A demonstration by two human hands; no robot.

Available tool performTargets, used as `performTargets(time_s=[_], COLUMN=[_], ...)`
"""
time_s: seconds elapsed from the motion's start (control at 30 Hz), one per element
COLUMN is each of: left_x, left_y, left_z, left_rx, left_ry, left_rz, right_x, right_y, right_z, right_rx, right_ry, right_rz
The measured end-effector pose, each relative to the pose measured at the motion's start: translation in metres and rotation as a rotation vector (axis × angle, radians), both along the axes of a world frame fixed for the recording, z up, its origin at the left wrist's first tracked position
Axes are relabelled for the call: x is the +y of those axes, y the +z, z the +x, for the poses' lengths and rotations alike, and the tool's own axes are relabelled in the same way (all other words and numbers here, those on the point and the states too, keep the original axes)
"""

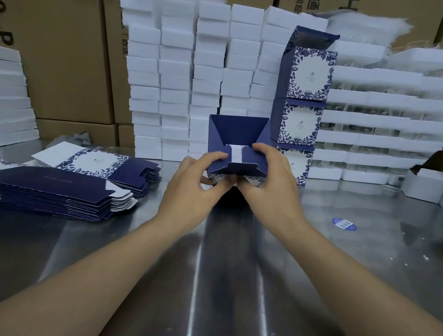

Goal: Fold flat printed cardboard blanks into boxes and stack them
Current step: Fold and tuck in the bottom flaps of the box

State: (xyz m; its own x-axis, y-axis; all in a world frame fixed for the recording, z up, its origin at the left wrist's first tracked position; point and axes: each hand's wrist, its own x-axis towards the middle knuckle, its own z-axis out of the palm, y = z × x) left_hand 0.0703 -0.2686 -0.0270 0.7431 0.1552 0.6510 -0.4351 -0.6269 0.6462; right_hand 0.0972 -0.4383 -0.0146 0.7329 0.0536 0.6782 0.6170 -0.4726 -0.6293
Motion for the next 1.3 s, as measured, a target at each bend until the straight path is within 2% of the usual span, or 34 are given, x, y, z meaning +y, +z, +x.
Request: performTargets(time_s=[0.17, 0.27, 0.4, 0.53, 0.77, 0.87, 1.0, 1.1, 1.2, 1.3], left_x=[0.000, 0.001, 0.001, 0.000, -0.008, -0.014, -0.023, -0.022, -0.018, -0.018], left_y=[0.002, 0.003, 0.004, 0.004, 0.006, 0.009, 0.013, 0.012, 0.012, 0.014], left_z=[0.000, 0.000, -0.001, -0.001, -0.008, -0.010, -0.009, -0.005, -0.005, -0.006], left_rx=[0.023, 0.002, -0.005, -0.007, -0.033, -0.010, 0.165, 0.183, 0.150, 0.117], left_ry=[0.041, 0.057, 0.062, 0.072, 0.057, -0.031, -0.139, -0.183, -0.200, -0.173], left_rz=[0.003, 0.003, -0.007, -0.018, -0.014, -0.162, -0.648, -0.840, -0.960, -0.968], right_x=[0.002, 0.004, 0.005, 0.007, 0.001, -0.001, 0.000, 0.003, 0.009, 0.013], right_y=[-0.001, 0.002, 0.008, 0.009, 0.009, 0.009, 0.010, 0.008, 0.004, -0.001], right_z=[0.000, -0.006, -0.008, -0.011, -0.002, 0.003, 0.003, 0.003, 0.003, -0.001], right_rx=[-0.008, 0.018, 0.145, 0.145, 0.191, 0.190, 0.159, 0.199, 0.369, 0.726], right_ry=[-0.015, 0.069, 0.188, 0.224, 0.152, 0.113, 0.096, 0.114, 0.109, 0.255], right_rz=[-0.036, 0.094, 0.305, 0.343, 0.474, 0.475, 0.449, 0.488, 0.588, 0.673])
